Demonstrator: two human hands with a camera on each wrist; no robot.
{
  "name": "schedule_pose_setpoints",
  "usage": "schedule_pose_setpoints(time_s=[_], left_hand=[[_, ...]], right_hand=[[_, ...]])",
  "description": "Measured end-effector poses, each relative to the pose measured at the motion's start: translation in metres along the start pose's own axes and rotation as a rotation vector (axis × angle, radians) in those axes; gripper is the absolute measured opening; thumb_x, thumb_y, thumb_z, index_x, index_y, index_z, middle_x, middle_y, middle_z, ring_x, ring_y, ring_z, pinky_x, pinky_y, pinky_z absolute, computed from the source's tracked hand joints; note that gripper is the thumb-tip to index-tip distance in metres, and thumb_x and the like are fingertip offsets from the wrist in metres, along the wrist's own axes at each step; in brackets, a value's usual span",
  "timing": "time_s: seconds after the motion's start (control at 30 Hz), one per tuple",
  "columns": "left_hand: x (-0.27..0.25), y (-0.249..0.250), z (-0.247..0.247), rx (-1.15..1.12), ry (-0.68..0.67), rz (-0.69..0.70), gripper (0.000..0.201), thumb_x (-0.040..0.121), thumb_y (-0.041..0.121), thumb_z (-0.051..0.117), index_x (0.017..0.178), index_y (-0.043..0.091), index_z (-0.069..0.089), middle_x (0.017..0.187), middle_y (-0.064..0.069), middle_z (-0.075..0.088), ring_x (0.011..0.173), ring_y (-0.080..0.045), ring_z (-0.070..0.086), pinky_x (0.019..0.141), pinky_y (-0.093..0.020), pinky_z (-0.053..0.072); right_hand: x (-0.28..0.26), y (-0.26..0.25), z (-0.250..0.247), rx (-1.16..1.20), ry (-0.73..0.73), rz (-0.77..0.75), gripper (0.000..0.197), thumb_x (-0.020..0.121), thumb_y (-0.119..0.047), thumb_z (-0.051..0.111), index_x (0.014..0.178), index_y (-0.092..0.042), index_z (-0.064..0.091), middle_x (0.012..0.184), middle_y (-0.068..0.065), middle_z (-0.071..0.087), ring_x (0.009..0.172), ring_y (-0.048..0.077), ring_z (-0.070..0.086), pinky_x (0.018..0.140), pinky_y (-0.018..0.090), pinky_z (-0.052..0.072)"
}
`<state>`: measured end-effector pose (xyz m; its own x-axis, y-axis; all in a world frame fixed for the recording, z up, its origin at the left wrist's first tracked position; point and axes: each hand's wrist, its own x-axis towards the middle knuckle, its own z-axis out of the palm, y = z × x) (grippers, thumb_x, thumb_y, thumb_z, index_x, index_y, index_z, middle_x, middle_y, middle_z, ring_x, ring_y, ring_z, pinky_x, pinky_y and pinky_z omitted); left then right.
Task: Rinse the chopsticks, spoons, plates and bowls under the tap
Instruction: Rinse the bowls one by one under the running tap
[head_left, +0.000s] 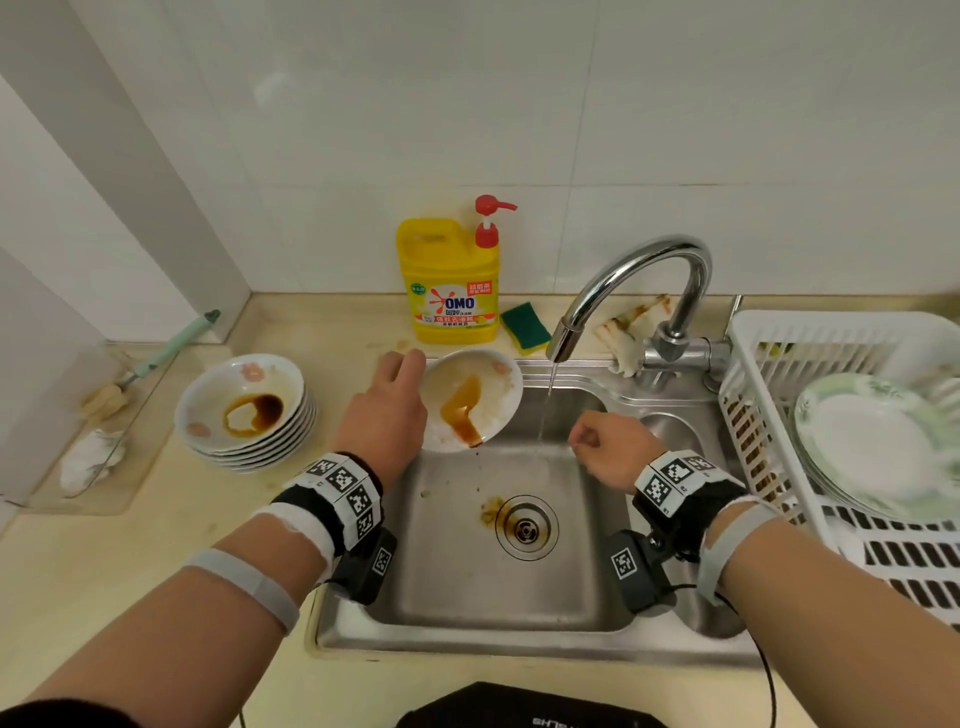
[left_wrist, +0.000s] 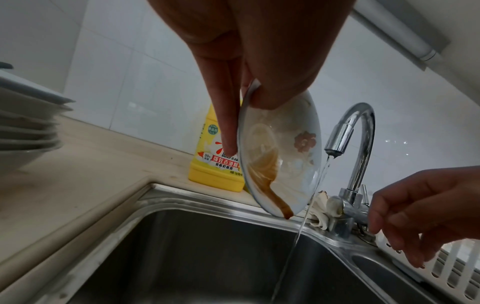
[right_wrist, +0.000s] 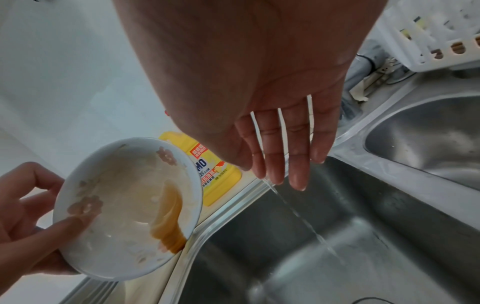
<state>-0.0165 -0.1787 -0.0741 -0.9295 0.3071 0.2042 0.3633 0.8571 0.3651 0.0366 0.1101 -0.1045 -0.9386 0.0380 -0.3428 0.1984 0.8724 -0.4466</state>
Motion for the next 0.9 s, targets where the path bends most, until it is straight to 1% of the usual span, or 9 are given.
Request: schedule_pose_setpoints(time_s=[0.1,0.17,0.3,0.43,0.57,0.63,0.7,0.8,0.9], left_hand=[[0.006,-0.001,0.005,-0.009,-0.030,-0.032,0.028,0.094,0.003,0.052,0.119,0.012,0.043,0.116,-0.009,0.049,0.069,-0.040,0.056,0.062,-0.052,0.054],[0.011,-0.002,0.011,-0.044,-0.040,-0.050,0.028,0.095,0.005,0.053,0.119,0.012,0.042,0.115,-0.008,0.051,0.072,-0.038,0.057,0.063,-0.049,0.054],[0.028,-0.008,0.028,-0.135,-0.067,-0.110,0.032,0.093,0.008,0.055,0.122,0.012,0.042,0.108,-0.007,0.055,0.070,-0.028,0.053,0.061,-0.035,0.043],[0.042,-0.012,0.042,-0.160,-0.127,-0.147,0.028,0.094,0.009,0.056,0.117,0.016,0.042,0.099,-0.001,0.057,0.072,-0.025,0.052,0.064,-0.032,0.039],[0.048,-0.011,0.055,-0.202,-0.155,-0.128,0.025,0.096,0.011,0.055,0.105,0.025,0.036,0.089,0.002,0.057,0.075,-0.022,0.052,0.064,-0.031,0.036],[0.050,-0.010,0.060,-0.231,-0.158,-0.120,0.024,0.096,0.013,0.055,0.104,0.026,0.036,0.087,0.001,0.058,0.075,-0.021,0.053,0.062,-0.031,0.036],[0.051,-0.009,0.063,-0.252,-0.141,-0.094,0.021,0.097,0.016,0.055,0.103,0.026,0.037,0.084,0.004,0.057,0.075,-0.021,0.055,0.063,-0.031,0.039],[0.053,-0.007,0.067,-0.278,-0.129,-0.070,0.021,0.099,0.019,0.055,0.103,0.029,0.037,0.080,0.012,0.054,0.074,-0.018,0.055,0.064,-0.032,0.042],[0.055,-0.008,0.070,-0.265,-0.113,-0.065,0.023,0.099,0.021,0.055,0.104,0.033,0.036,0.081,0.010,0.056,0.074,-0.020,0.058,0.064,-0.037,0.048]], right_hand=[[0.007,0.006,0.002,0.017,-0.017,0.017,0.010,0.098,-0.023,0.055,0.101,-0.026,0.065,0.088,-0.010,0.064,0.093,0.017,0.067,0.087,0.033,0.053],[0.014,0.010,0.004,0.047,-0.024,0.031,0.010,0.097,-0.023,0.056,0.098,-0.027,0.065,0.088,-0.011,0.064,0.093,0.017,0.068,0.088,0.033,0.054],[0.034,0.015,0.005,0.164,-0.040,0.036,0.011,0.096,-0.025,0.058,0.090,-0.034,0.060,0.089,-0.008,0.069,0.087,0.015,0.070,0.090,0.038,0.055],[0.054,0.012,0.010,0.368,-0.044,0.055,0.001,0.097,-0.029,0.061,0.097,-0.029,0.060,0.093,0.000,0.072,0.078,0.015,0.074,0.089,0.046,0.058],[0.073,0.008,0.019,0.453,-0.068,0.081,0.017,0.100,-0.040,0.057,0.106,-0.025,0.060,0.097,-0.003,0.073,0.079,0.014,0.075,0.090,0.046,0.059],[0.079,0.002,0.021,0.486,-0.092,0.086,0.028,0.102,-0.044,0.054,0.114,-0.020,0.061,0.099,-0.001,0.074,0.081,0.017,0.075,0.089,0.047,0.060],[0.085,-0.001,0.022,0.522,-0.123,0.092,0.034,0.103,-0.045,0.050,0.115,-0.017,0.064,0.099,0.002,0.075,0.082,0.019,0.076,0.087,0.046,0.061],[0.091,-0.005,0.023,0.554,-0.110,0.081,0.037,0.105,-0.044,0.049,0.099,-0.013,0.067,0.087,0.008,0.078,0.075,0.020,0.078,0.082,0.046,0.063],[0.093,-0.005,0.024,0.537,-0.056,0.051,0.030,0.107,-0.034,0.049,0.086,-0.018,0.064,0.073,0.006,0.075,0.068,0.019,0.077,0.075,0.040,0.064]])
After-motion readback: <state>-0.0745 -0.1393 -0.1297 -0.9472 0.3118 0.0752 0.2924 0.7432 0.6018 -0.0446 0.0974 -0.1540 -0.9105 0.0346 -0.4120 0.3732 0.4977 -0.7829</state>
